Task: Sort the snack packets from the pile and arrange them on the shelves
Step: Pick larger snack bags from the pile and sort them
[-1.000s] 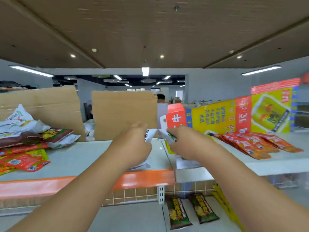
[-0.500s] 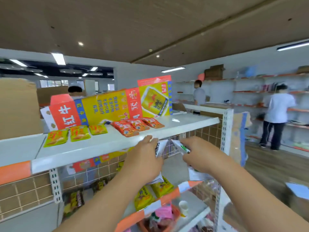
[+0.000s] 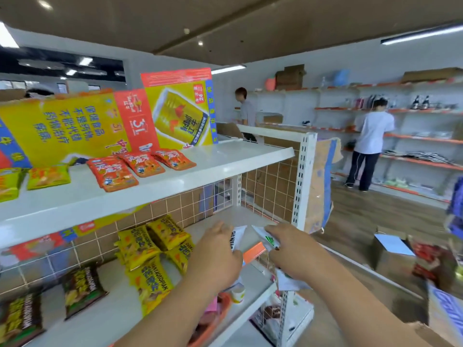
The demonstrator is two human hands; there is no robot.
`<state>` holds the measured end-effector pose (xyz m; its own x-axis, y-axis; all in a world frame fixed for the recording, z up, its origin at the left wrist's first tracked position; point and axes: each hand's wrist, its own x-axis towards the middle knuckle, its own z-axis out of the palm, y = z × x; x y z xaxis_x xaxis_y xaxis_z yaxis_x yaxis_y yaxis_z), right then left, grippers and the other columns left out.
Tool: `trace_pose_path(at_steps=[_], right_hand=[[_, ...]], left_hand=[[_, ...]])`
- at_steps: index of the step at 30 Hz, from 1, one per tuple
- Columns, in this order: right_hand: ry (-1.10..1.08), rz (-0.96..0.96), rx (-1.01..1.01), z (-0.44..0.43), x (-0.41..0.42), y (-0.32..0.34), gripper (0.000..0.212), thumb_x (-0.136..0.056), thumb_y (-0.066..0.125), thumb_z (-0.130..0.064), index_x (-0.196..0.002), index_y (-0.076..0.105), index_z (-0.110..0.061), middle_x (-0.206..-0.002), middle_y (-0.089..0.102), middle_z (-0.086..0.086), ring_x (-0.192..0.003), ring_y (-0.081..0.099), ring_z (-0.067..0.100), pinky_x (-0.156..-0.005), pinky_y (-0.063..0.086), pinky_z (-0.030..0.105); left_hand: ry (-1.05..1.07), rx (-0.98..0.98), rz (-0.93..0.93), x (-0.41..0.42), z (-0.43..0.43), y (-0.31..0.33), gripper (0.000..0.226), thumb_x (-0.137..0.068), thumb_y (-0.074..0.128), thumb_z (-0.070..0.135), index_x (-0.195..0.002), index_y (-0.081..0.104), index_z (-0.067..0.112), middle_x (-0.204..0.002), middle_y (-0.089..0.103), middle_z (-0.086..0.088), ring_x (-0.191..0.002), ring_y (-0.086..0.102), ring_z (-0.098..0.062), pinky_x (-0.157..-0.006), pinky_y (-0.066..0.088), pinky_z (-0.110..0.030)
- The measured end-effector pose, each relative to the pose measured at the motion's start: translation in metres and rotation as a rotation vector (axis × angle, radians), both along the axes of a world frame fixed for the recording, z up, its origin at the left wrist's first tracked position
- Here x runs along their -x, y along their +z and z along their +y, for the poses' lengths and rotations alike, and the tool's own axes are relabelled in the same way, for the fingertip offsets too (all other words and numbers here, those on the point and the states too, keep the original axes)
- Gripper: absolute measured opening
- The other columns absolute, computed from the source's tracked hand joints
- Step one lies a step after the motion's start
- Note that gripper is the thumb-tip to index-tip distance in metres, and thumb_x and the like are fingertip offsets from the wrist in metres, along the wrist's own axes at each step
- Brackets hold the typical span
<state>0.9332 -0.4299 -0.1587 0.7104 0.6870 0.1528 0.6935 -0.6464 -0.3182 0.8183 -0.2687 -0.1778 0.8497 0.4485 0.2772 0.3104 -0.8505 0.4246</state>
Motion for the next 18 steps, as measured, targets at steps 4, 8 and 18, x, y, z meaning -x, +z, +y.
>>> trace_pose_path(at_steps=[4,8,18], right_hand=[[0.029,0.024,0.041,0.029,-0.035,-0.022,0.06,-0.086,0.057,-0.027,-0.145,0.047,-0.024,-0.138,0.049,0.001,-0.126,0.053,0.027,-0.09,0.043,0.032],[0.02,0.077,0.041,0.062,-0.07,-0.038,0.06,-0.084,0.059,-0.023,-0.143,0.05,-0.02,-0.134,0.052,0.005,-0.122,0.055,0.029,-0.095,0.047,0.039],[0.08,0.173,0.109,0.117,-0.147,-0.08,0.069,-0.085,0.06,-0.025,-0.152,0.041,-0.023,-0.144,0.046,0.008,-0.125,0.054,0.03,-0.097,0.047,0.036]], left_hand=[[0.035,0.06,0.011,-0.042,0.027,-0.028,0.055,-0.083,0.051,0.029,-0.136,0.052,0.016,-0.154,0.04,-0.007,-0.139,0.041,-0.025,-0.106,0.043,-0.036],[0.047,0.098,0.076,-0.077,0.053,-0.053,0.065,-0.087,0.054,0.03,-0.15,0.041,0.02,-0.163,0.028,-0.001,-0.146,0.032,-0.021,-0.11,0.039,-0.034],[0.103,0.121,0.19,-0.145,0.093,-0.083,0.07,-0.09,0.054,0.031,-0.156,0.032,0.021,-0.166,0.021,0.001,-0.148,0.027,-0.021,-0.114,0.035,-0.033]])
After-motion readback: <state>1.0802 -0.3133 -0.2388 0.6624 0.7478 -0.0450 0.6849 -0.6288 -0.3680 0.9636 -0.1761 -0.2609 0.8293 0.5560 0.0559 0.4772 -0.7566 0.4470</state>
